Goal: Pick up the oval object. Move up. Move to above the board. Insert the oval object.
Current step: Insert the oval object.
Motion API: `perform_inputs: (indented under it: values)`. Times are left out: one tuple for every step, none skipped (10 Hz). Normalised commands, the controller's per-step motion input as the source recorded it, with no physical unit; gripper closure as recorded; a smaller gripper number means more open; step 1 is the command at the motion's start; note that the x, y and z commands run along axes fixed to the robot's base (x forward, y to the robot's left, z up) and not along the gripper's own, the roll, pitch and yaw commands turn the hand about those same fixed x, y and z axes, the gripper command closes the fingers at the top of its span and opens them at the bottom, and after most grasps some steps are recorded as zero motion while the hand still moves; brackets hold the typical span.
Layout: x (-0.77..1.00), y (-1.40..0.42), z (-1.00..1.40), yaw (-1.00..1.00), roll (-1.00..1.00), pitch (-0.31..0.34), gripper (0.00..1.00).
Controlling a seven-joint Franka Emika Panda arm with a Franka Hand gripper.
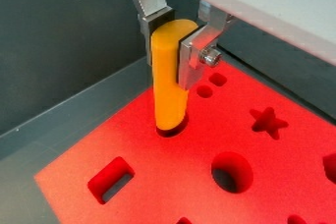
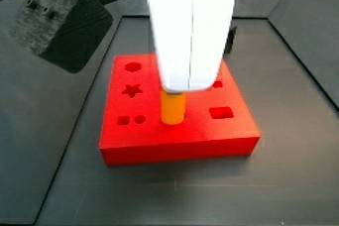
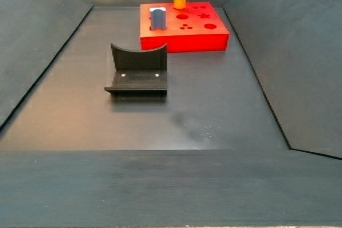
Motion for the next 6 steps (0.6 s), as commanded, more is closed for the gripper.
perform_inputs:
  values:
    - [0.00, 0.23, -0.13, -0.19, 0.00, 0.000, 1.00]
    - [0.00, 0.19, -0.14, -0.19, 0.00, 0.000, 1.00]
    - [0.00, 0.03, -0.21, -0.13, 0.00, 0.000, 1.00]
    - [0.00, 0.00, -0.29, -0.06, 0.00, -0.019, 1.00]
    - [0.00, -0.06, -0.28, -0.03, 0.03, -0.019, 1.00]
    - [0.00, -0.07, -0.29, -0.06, 0.04, -0.009, 1.00]
